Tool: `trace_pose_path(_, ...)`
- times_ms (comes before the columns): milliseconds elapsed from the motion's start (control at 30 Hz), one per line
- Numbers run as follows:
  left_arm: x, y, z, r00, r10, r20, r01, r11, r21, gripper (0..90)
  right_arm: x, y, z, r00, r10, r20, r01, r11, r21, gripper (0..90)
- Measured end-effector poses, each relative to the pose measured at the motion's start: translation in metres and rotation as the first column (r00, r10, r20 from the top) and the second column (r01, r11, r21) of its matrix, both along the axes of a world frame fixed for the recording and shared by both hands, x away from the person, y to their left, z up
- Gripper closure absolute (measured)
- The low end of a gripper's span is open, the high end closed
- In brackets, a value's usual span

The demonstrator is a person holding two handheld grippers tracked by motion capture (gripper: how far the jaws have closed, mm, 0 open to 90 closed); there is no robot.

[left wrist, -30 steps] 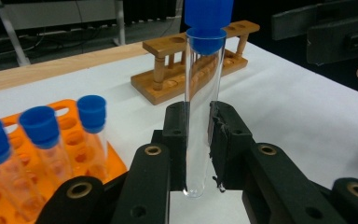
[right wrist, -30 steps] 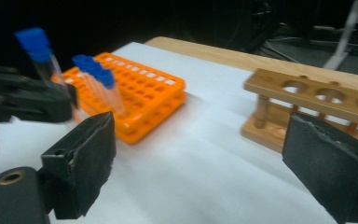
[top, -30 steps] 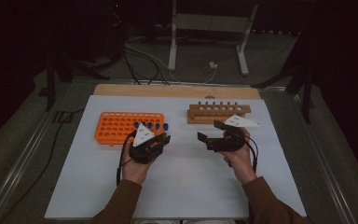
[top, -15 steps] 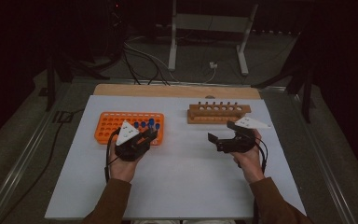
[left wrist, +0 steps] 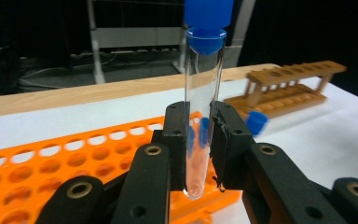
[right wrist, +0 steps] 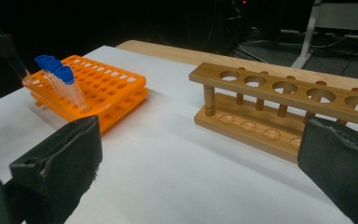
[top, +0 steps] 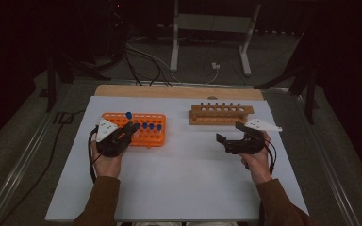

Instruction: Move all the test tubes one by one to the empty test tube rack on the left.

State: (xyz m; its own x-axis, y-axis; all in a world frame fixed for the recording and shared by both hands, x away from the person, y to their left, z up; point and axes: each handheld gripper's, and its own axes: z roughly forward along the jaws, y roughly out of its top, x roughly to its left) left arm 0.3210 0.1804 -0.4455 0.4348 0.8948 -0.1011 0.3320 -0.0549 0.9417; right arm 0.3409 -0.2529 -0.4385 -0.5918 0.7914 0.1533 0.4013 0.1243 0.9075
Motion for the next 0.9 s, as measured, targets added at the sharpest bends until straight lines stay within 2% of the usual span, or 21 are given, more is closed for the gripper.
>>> trace_pose_path(233,0.011,0.005,-0.009,0.9981,0.061,-0.01,-0.061,0.9979,0.025,78.0,0.0,-0.002,0.0,1.0,-0.003,0.003,0.003,1.0,0.006,0.1)
trace_pose_path(400,0.018,0.002,-0.016,0.9976,0.067,-0.017,-0.065,0.996,0.061,78.0,0.0,-0.003,0.0,1.0,-0.001,0.002,0.001,1.0,0.007,0.1)
trace_pose_path(633,0.026,0.0,-0.026,0.9961,0.076,-0.046,-0.073,0.9947,0.073,78.1,0.0,-0.002,0.0,1.0,0.005,0.002,-0.005,1.0,0.007,0.2)
trace_pose_path(900,0.029,0.0,-0.041,0.9926,0.087,-0.085,-0.08,0.9933,0.084,78.1,-0.001,-0.001,-0.001,0.9999,0.01,0.0,-0.01,1.0,0.003,0.2)
